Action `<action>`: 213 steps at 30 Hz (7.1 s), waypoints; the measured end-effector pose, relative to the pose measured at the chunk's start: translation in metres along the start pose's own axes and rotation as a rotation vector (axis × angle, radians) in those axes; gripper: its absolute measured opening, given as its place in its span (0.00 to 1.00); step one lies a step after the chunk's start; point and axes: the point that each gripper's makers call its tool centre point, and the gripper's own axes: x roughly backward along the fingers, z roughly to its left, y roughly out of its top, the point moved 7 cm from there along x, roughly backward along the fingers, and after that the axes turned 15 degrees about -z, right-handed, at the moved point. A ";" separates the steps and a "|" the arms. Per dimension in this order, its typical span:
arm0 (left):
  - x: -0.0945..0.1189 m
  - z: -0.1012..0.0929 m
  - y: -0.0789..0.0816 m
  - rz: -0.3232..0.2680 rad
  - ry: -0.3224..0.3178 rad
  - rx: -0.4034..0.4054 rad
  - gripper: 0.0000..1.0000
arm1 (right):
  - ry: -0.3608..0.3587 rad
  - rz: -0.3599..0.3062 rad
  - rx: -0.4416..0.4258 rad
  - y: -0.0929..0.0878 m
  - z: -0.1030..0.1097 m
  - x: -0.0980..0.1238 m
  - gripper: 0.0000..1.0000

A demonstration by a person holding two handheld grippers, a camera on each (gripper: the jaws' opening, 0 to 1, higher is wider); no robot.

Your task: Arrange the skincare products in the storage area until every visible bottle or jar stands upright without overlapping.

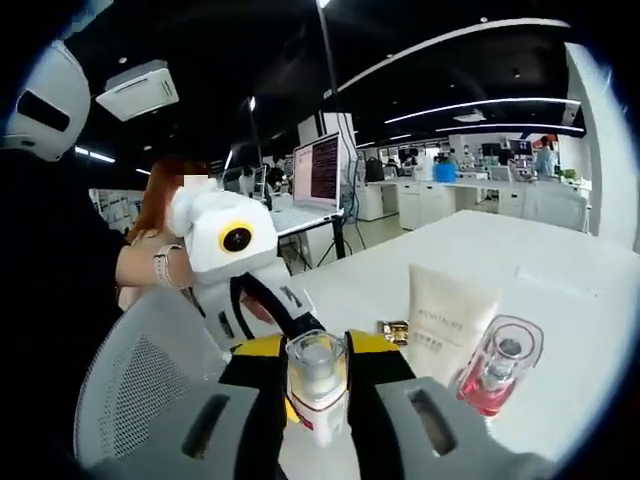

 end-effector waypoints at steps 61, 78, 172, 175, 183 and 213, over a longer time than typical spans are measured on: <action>-0.013 0.013 -0.039 0.137 0.076 -0.064 0.20 | -0.076 0.098 -0.018 -0.030 -0.006 0.001 0.29; 0.010 0.016 -0.039 0.228 0.130 -0.057 0.20 | -0.048 0.261 0.009 -0.047 -0.001 0.015 0.28; -0.069 0.016 -0.033 0.277 0.045 0.004 0.05 | -0.249 0.529 -0.030 -0.073 -0.053 0.048 0.10; -0.070 0.018 -0.031 0.270 0.049 0.006 0.05 | -0.265 0.530 -0.040 -0.073 -0.055 0.049 0.10; -0.073 0.018 -0.029 0.260 0.050 0.007 0.05 | -0.284 0.519 -0.055 -0.073 -0.057 0.051 0.09; -0.054 0.014 -0.024 0.246 0.091 0.000 0.05 | -0.304 0.517 -0.044 -0.065 -0.048 0.060 0.16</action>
